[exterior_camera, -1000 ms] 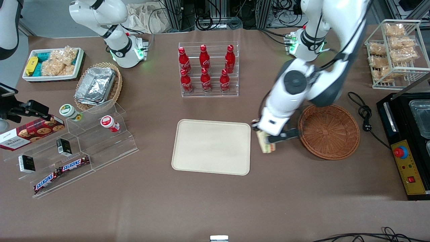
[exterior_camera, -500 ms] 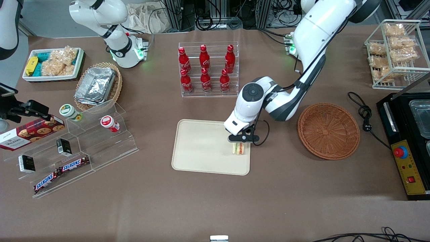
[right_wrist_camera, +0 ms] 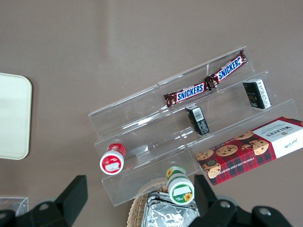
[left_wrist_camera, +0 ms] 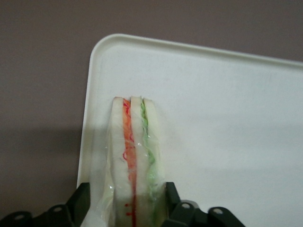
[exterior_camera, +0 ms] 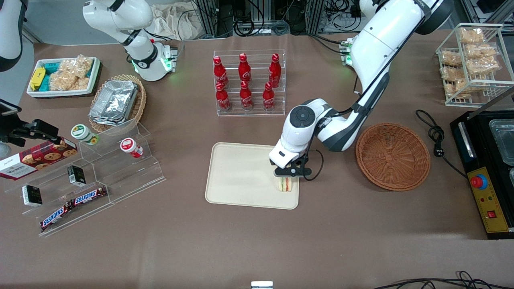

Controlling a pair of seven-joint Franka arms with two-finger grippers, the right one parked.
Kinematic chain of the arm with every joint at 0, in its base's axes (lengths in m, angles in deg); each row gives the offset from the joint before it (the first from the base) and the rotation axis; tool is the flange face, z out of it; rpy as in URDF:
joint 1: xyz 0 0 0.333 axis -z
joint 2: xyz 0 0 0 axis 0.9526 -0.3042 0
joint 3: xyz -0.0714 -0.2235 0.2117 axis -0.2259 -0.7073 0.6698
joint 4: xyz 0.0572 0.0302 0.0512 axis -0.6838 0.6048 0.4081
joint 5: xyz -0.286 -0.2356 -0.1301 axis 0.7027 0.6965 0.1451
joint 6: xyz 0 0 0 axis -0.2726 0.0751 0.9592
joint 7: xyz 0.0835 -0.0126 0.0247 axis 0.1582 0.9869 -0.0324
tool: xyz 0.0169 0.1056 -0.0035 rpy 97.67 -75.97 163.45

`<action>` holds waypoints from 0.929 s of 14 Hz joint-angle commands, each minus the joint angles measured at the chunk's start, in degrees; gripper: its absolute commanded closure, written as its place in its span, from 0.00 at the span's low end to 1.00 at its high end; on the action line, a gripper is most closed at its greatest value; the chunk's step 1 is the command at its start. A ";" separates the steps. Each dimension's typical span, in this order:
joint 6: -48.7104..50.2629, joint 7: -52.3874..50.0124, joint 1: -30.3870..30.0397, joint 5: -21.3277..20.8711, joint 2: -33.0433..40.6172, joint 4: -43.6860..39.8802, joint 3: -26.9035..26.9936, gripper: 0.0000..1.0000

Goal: Place sandwich from basket to tray

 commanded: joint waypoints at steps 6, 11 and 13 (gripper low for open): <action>22.28 7.66 -10.11 13.61 19.98 -0.03 -0.65 0.01; 42.94 27.89 -16.20 25.24 32.47 -0.65 4.42 0.01; 48.92 35.71 -16.37 26.83 36.60 -0.39 8.56 0.01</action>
